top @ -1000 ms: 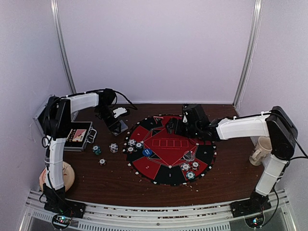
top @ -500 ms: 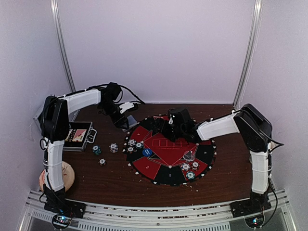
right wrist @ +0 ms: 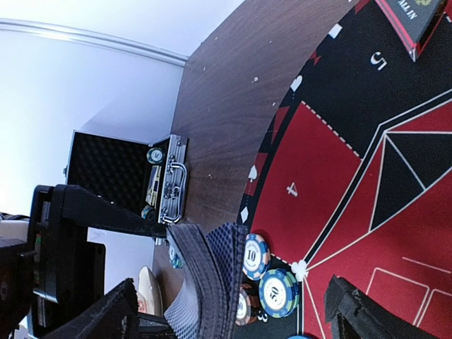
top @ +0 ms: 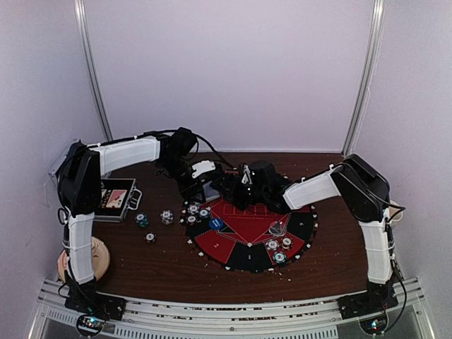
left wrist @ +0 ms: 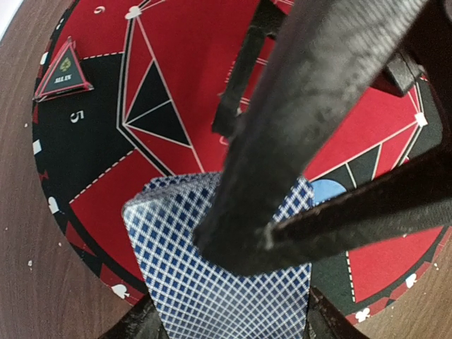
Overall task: Distribute texas hold em gaming equipment
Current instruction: Pass from the left arm to the right
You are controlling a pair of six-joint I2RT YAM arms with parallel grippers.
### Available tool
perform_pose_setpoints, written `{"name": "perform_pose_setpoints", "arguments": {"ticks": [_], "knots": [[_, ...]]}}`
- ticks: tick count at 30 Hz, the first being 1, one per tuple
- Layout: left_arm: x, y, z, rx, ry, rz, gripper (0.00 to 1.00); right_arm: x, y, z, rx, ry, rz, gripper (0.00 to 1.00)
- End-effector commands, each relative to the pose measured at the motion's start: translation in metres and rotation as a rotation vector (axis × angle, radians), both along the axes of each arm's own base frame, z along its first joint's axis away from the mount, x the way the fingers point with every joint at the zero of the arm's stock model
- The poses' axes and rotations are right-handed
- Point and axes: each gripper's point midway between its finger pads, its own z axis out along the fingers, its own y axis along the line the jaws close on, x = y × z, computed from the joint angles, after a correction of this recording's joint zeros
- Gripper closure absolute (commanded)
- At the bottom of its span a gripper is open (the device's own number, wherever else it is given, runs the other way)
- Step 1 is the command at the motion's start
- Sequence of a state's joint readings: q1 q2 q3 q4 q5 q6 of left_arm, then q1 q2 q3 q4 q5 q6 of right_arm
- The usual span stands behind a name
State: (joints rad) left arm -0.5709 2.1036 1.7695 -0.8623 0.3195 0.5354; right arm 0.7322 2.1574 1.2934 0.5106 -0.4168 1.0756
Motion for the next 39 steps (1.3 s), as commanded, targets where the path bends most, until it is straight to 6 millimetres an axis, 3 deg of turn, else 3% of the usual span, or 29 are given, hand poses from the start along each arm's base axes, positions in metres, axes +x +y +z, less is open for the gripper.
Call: {"name": "perform_pose_setpoints", "arguments": {"ticks": [1,18,30,39], "knots": [[-0.007,-0.01,0.021,-0.042,-0.055,-0.058,0.39,-0.011,0.008,-0.001,0.038,0.017,0.092,0.09],[-0.043,-0.024,0.022,-0.031,-0.061,-0.157,0.39,-0.029,0.014,-0.009,0.049,0.073,0.196,0.31],[-0.052,-0.019,0.019,-0.013,-0.061,-0.179,0.39,-0.04,0.016,-0.007,0.069,0.08,0.249,0.63],[-0.052,-0.021,0.017,-0.01,-0.06,-0.183,0.39,-0.048,0.019,-0.004,0.082,0.069,0.291,0.49]]}}
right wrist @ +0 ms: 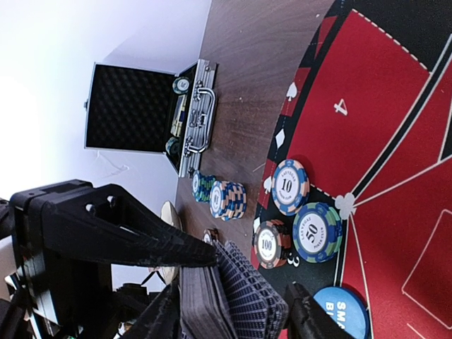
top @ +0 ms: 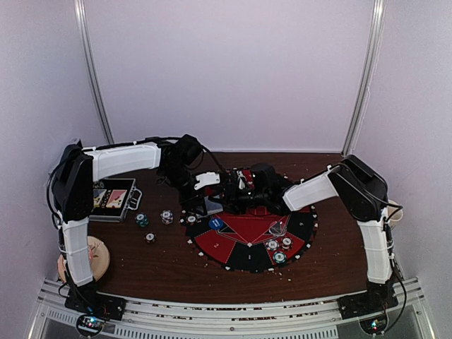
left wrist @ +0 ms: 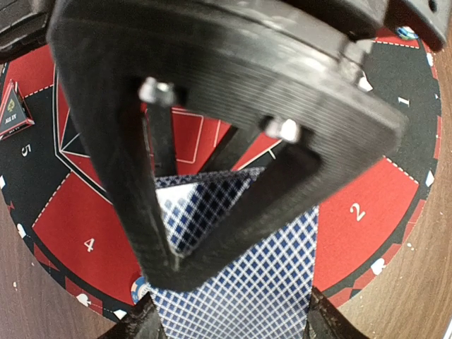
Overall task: Distribute texas hold em gaming equipment
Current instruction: Pass from the left arm to the right
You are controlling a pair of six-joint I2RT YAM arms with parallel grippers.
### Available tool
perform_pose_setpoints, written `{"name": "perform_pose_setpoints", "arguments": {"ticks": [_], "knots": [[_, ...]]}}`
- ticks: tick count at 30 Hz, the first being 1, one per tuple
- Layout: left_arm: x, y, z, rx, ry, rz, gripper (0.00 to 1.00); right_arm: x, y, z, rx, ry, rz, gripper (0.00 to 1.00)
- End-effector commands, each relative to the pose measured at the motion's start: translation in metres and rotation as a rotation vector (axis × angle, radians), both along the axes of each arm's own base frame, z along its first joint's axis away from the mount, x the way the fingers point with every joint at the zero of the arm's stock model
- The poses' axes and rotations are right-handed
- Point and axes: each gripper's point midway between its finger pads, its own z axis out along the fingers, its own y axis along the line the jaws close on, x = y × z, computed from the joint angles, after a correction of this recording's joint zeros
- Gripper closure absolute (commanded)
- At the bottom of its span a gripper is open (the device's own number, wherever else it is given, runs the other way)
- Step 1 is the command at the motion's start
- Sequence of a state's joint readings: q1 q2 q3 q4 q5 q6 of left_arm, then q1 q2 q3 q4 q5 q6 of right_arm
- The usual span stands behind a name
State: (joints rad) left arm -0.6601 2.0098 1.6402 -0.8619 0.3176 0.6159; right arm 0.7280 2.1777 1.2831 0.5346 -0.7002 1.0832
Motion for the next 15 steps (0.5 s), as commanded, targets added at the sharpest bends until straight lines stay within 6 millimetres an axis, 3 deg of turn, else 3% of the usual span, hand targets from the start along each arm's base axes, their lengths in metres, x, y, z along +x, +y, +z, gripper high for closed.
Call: {"name": "perform_pose_setpoints", "arguments": {"ticks": [1,9,12,15], "knots": [[0.0009,-0.0067,0.0175,-0.043,-0.048,-0.024,0.39,-0.0062,0.0021,0.0006,0.014,-0.012,0.036,0.48],[0.0018,-0.0062,0.0169,-0.039,-0.051,-0.024,0.39,-0.0131,0.0055,0.0001,0.014,-0.014,0.066,0.5],[0.0019,-0.0058,0.0167,-0.038,-0.052,-0.025,0.39,-0.0155,0.0063,0.0,0.016,-0.014,0.076,0.6],[0.0008,-0.0052,0.0156,-0.035,-0.049,-0.027,0.39,-0.0159,0.0067,0.0011,0.021,-0.011,0.078,0.83]]}}
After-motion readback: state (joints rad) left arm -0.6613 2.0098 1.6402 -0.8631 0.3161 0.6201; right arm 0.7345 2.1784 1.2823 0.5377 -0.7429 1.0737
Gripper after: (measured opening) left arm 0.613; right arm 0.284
